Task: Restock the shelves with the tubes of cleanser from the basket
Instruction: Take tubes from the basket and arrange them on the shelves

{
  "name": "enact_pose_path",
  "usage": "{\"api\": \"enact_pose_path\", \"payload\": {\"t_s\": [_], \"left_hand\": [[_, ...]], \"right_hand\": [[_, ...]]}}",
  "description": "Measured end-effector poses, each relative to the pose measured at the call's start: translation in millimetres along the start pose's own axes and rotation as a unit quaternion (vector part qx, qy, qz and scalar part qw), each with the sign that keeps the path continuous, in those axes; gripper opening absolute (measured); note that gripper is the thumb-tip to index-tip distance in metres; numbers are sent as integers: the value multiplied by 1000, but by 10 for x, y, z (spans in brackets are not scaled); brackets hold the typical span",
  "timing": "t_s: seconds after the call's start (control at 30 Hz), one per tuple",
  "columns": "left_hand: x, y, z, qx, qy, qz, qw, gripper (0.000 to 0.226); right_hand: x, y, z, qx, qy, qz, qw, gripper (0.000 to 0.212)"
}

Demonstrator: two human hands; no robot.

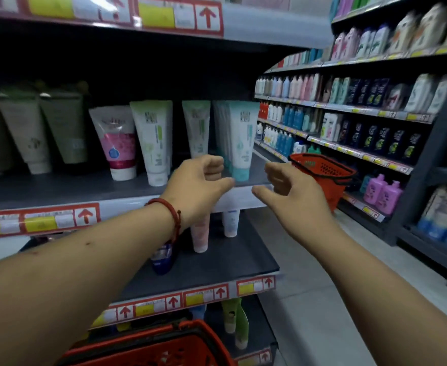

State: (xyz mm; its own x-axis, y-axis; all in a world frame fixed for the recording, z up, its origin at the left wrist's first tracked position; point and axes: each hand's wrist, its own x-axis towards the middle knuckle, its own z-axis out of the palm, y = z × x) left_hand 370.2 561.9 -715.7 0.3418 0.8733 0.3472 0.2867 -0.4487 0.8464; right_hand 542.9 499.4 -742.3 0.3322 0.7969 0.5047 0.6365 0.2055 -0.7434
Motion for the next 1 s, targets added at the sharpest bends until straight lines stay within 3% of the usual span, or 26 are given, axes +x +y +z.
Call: {"api": "enact_pose_path", "payload": {"t_s": [0.13, 0.17, 0.23, 0.27, 0.37, 0.47, 0.53, 0.6, 0.7, 0.87, 0.93, 1.0], "left_hand": [[203, 96, 60, -22, -8, -41, 999, 61], [244, 105, 81, -33, -15, -46, 998, 57], [312, 121, 130, -61, -24, -61, 996, 31], [339, 145, 156, -72, -21, -69, 995, 17], [412, 177, 222, -66, -5, -83, 994, 33], [436, 219, 259, -55, -11, -76, 996, 11], [423, 273, 273, -49, -14, -65, 997, 23], [434, 265, 285, -51, -14, -70, 996, 33], [460, 222, 294, -63, -20, -74, 995, 26], [475, 182, 304, -62, -23, -73, 995, 21], [499, 166, 309, -62, -20, -73, 995, 21], [511, 148, 313, -64, -18, -76, 995, 21]], "right_hand": [[339, -33, -43, -30, -32, 4, 999, 65], [402, -43, -41, -37, -45, 8, 998, 57], [491, -38, -28, -55, -57, 5, 997, 22], [519, -43, -13, -48, -63, 1, 997, 24], [548, -31, 24, -16, -78, -24, 997, 38], [565, 18, 77, 0, -92, -28, 995, 10], [590, 44, 100, -1, -86, -26, 996, 3], [597, 53, 111, 11, -86, -27, 996, 5], [580, 37, 117, 38, -94, -20, 995, 25], [604, 49, 120, 33, -97, -22, 994, 29], [618, 54, 120, 33, -99, -18, 994, 27], [632, 70, 122, 31, -100, -14, 994, 11]]}}
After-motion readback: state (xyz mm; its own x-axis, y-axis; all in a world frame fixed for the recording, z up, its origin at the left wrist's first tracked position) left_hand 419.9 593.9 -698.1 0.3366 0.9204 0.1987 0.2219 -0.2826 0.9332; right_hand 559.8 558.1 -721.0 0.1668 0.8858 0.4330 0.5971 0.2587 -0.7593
